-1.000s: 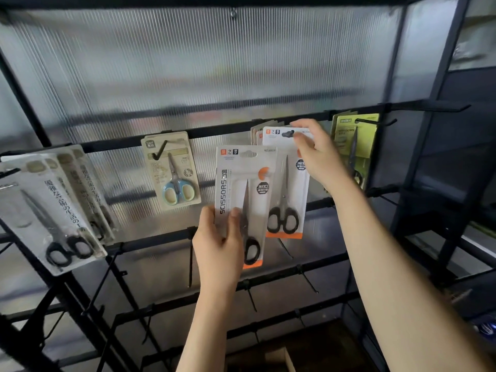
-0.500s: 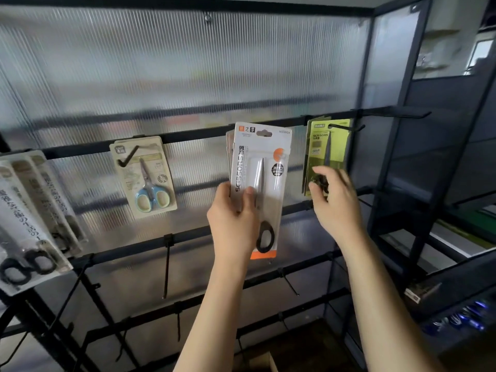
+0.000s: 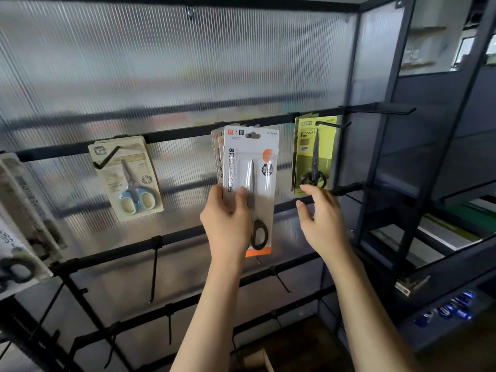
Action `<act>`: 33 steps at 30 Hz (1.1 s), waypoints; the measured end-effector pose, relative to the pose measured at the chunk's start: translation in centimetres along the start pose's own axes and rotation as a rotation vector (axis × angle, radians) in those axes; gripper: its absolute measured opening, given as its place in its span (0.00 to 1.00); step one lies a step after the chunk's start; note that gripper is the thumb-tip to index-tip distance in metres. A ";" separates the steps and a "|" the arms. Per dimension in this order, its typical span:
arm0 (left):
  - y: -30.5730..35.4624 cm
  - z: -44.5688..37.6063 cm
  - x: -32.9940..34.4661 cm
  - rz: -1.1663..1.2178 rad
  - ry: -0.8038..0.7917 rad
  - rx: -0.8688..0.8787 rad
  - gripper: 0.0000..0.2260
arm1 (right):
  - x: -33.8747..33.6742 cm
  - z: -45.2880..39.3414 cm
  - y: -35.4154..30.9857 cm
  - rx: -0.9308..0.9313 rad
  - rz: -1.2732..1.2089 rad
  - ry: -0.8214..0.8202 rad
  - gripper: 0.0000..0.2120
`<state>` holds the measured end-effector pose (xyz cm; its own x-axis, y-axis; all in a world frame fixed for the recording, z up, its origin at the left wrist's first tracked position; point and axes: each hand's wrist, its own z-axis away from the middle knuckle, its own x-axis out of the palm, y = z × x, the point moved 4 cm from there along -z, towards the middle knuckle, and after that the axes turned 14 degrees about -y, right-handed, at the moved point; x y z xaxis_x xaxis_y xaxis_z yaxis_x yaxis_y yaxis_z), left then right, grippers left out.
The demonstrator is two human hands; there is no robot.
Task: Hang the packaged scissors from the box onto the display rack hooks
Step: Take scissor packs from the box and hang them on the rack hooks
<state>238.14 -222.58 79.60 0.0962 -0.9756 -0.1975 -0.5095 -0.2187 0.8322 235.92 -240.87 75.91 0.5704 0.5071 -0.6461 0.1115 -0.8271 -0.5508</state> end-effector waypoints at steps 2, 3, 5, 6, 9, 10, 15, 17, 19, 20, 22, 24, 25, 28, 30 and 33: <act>-0.3 0.1 0.2 0.020 0.006 -0.004 0.15 | 0.2 0.1 0.0 0.004 -0.015 -0.012 0.16; -0.4 0.2 0.3 0.027 0.013 -0.005 0.15 | 0.3 0.1 0.0 0.003 -0.018 -0.016 0.16; -0.9 0.3 0.2 0.038 0.022 -0.011 0.15 | 0.5 0.3 0.0 0.005 -0.024 -0.021 0.16; -1.1 0.2 0.2 0.040 0.022 -0.017 0.15 | 0.6 0.3 0.1 0.006 -0.025 -0.020 0.16; -1.6 0.1 0.2 0.021 0.013 -0.024 0.15 | 1.0 0.5 0.2 0.003 -0.005 -0.028 0.16; -1.7 0.0 0.2 0.010 0.008 -0.027 0.15 | 1.2 0.5 0.3 0.004 0.002 -0.037 0.16; -2.3 -0.5 0.5 -0.004 -0.020 -0.064 0.15 | 2.2 0.7 0.5 0.001 0.062 -0.073 0.15; -2.6 -0.7 0.6 -0.009 -0.031 -0.072 0.16 | 2.4 0.9 0.4 0.005 0.063 -0.090 0.16; -3.0 -0.9 0.8 -0.009 -0.050 -0.085 0.17 | 2.6 1.1 0.4 0.005 0.059 -0.099 0.16; -3.3 -0.9 0.8 -0.015 -0.057 -0.087 0.18 | 2.6 1.3 0.4 0.002 0.057 -0.099 0.16; -4.2 -0.7 0.8 -0.045 -0.073 -0.091 0.20 | 2.6 1.9 0.5 0.003 0.058 -0.094 0.16; -5.5 0.1 1.0 -0.069 -0.110 -0.113 0.19 | 2.7 2.8 0.7 0.011 0.069 -0.091 0.15; -6.3 0.8 1.1 -0.075 -0.131 -0.136 0.17 | 2.9 3.4 0.9 0.014 0.073 -0.094 0.15; -8.3 3.3 1.4 -0.086 -0.160 -0.217 0.15 | 3.9 5.3 2.1 0.058 0.067 -0.140 0.15; -9.7 5.3 1.8 -0.078 -0.181 -0.278 0.17 | 5.0 6.8 3.0 0.099 0.067 -0.190 0.16; -12.6 8.4 2.4 -0.137 -0.238 -0.379 0.19 | 7.1 9.4 4.2 0.163 0.085 -0.269 0.17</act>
<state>237.60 -222.01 64.29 -0.0812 -0.9151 -0.3951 -0.1532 -0.3802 0.9121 232.79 -238.48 64.06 0.3340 0.5017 -0.7980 -0.0719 -0.8305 -0.5523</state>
